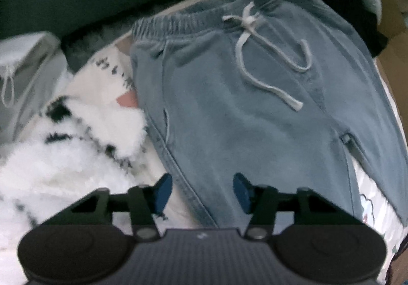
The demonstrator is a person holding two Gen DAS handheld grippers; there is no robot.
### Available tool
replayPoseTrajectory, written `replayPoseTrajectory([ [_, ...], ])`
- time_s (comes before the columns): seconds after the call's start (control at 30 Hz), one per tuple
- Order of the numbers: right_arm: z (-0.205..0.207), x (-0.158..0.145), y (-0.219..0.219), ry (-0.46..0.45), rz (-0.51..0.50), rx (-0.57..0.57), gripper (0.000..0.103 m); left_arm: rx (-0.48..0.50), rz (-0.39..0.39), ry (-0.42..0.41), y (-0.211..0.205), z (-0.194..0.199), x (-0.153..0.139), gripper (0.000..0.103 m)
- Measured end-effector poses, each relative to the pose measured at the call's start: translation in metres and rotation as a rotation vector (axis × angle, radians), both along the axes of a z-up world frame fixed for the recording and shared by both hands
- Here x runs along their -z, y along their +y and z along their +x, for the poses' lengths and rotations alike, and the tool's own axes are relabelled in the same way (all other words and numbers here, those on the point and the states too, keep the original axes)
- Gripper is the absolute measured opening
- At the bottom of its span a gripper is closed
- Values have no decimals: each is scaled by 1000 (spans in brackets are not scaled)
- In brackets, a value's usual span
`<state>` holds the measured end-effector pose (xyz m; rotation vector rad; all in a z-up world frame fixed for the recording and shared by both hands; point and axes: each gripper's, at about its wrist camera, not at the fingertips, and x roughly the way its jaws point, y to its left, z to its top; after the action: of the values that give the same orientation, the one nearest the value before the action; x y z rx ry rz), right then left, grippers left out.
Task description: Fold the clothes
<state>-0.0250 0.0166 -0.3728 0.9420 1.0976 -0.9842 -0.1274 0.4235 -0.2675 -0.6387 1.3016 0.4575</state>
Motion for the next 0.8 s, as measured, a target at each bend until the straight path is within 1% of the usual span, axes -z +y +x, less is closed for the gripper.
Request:
replayPoseTrajectory([
  [0.1, -4, -3, -1, -4, 13, 41, 86, -39, -23, 31, 4, -2, 14, 39],
  [0.2, -5, -8, -3, 4, 0, 68, 86, -45, -19, 54, 5, -1, 28, 26],
  [0.33, -5, -7, -4, 18, 16, 76, 86, -49, -20, 89, 7, 2, 43, 27],
  [0.4, -8, -7, -4, 23, 32, 100, 86, -46, -20, 100, 6, 4, 49, 28],
  [0.53, -11, -13, -8, 22, 35, 137, 86, -55, -22, 105, 7, 5, 58, 29],
  [0.7, -11, -19, -13, 15, 6, 149, 86, -68, -45, 61, 10, -1, 66, 29],
  [0.8, -10, -24, -13, -5, -11, 149, 86, -63, -55, 23, 11, -7, 63, 24],
])
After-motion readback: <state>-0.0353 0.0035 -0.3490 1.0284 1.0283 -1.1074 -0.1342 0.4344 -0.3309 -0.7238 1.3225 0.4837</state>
